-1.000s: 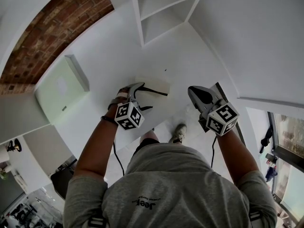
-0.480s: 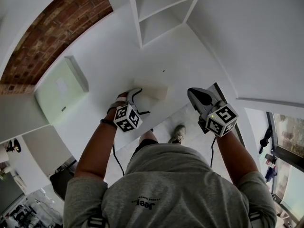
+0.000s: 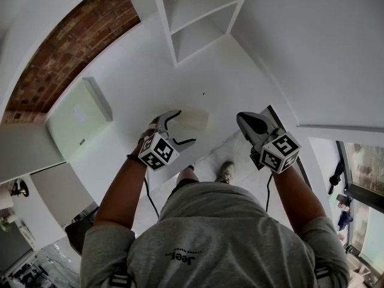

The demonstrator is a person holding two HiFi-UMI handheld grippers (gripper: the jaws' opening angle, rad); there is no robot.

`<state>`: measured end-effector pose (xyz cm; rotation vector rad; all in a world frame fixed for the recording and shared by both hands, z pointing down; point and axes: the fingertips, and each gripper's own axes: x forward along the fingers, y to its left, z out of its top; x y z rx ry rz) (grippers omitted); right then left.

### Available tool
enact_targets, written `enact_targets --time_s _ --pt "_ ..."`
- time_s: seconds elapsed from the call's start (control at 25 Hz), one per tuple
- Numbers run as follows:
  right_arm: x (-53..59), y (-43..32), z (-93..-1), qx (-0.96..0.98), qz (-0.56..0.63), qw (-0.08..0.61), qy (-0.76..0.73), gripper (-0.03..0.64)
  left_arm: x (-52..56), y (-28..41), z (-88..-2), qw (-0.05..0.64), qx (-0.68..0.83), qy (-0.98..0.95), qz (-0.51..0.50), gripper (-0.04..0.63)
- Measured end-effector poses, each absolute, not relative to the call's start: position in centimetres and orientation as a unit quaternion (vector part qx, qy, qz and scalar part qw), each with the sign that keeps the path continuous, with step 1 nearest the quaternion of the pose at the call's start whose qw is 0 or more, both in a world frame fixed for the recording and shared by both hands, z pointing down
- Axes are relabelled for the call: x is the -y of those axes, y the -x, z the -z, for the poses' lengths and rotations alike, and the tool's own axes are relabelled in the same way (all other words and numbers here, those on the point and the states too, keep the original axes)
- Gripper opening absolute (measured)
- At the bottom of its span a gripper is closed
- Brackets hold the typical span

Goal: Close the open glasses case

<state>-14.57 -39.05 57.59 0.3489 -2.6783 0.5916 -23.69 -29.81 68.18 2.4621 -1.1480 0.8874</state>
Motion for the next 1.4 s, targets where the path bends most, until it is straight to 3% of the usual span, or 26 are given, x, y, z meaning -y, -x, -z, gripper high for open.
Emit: enact_targets --time_s 0.68,1.4 --pt "41.7 3.8 -49.6 0.951 -0.180 0.131 -0.213 0.009 36.5 12.3 -52.8 0.098 0.390 -0.904 -0.148 0.307" --pt "43.8 -12.1 -42.9 0.927 -0.138 0.090 -0.336 0.009 41.1 1.2 -42.1 0.144 0.375 -0.916 0.006 0.094"
